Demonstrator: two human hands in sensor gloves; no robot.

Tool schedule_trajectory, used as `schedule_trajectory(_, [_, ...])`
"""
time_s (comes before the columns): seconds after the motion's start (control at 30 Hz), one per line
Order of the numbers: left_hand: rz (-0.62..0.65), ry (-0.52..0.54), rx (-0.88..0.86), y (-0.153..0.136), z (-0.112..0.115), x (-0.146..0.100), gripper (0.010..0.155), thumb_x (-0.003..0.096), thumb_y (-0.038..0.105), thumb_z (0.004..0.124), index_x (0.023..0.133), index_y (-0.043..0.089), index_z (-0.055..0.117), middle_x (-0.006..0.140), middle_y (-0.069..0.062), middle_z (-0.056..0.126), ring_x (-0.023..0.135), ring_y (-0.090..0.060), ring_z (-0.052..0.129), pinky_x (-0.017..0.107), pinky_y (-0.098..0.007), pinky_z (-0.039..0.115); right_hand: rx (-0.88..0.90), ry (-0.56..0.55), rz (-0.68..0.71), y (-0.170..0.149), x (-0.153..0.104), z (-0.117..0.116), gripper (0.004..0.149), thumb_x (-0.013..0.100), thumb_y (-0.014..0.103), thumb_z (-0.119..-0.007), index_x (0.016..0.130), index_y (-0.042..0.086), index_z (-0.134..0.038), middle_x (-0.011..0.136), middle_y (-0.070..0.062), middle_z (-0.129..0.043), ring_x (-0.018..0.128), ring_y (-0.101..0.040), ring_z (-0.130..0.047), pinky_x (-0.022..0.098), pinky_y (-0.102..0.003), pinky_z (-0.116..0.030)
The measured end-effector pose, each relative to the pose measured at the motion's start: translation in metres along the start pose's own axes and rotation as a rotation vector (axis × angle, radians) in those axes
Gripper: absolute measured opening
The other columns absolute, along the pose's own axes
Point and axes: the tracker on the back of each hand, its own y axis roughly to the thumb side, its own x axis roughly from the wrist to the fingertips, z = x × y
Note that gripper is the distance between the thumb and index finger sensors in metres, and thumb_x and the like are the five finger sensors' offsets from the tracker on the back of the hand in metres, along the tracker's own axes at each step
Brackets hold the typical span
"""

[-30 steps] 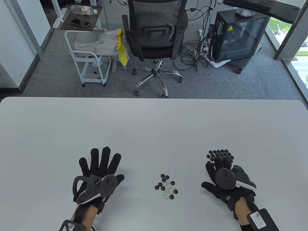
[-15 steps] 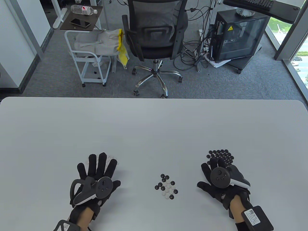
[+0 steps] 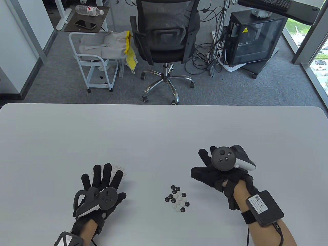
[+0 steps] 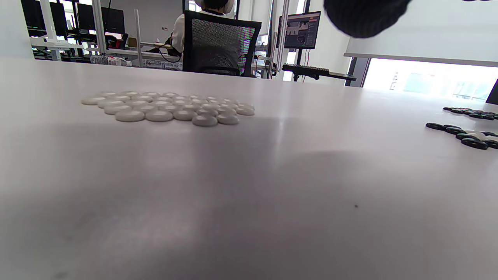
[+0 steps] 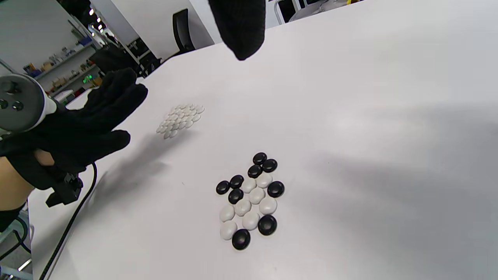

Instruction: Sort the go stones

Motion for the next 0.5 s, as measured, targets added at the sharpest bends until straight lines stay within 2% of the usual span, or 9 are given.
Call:
schedule_trajectory(0.07, [-0.002,0.004,-0.007,-0.001,-0.001,-0.001,0.079,0.0569,0.056,0.056,0.117,0.024,0.016,0.115,-0.023,-0.012,0.097,-0.054,-0.016,0.053,-0.082,0.000,-0.051,0.073,-0.019,0.011,0.019,-0.007,0.068,0.063,0.051,-0.054,0.109,0.005,-0.074,0.116,-0.039,-0.013,0.093,-0.067,0.004,0.053,-0.091,-0.007])
schedule_trajectory(0.2, [-0.005,0.004,-0.015,-0.003,-0.002,-0.001,0.079,0.0570,0.056,0.056,0.118,0.024,0.017,0.115,-0.023,-0.012,0.097,-0.054,-0.016,0.053,-0.082,-0.001,-0.109,0.205,-0.051,0.018,0.053,-0.037,0.066,0.063,0.050,-0.053,0.109,0.007,-0.073,0.116,-0.038,-0.011,0.092,-0.067,0.006,0.053,-0.090,-0.007])
schedule_trajectory(0.37, [-0.001,0.019,-0.036,-0.006,-0.005,-0.004,0.079,0.0570,0.056,0.056,0.118,0.024,0.018,0.115,-0.023,-0.011,0.097,-0.054,-0.015,0.053,-0.082,0.000,-0.083,0.282,-0.042,0.017,0.079,-0.071,0.067,0.062,0.050,-0.053,0.112,0.008,-0.066,0.114,-0.038,-0.006,0.091,-0.066,0.007,0.053,-0.090,-0.006])
schedule_trajectory(0.5, [-0.003,0.029,-0.041,-0.007,-0.006,-0.005,0.079,0.0571,0.056,0.056,0.118,0.024,0.018,0.115,-0.023,-0.011,0.097,-0.054,-0.015,0.053,-0.082,-0.001,-0.057,0.302,-0.047,0.011,0.091,-0.085,0.069,0.062,0.051,-0.051,0.115,0.007,-0.060,0.113,-0.038,-0.002,0.090,-0.067,0.009,0.052,-0.090,-0.006])
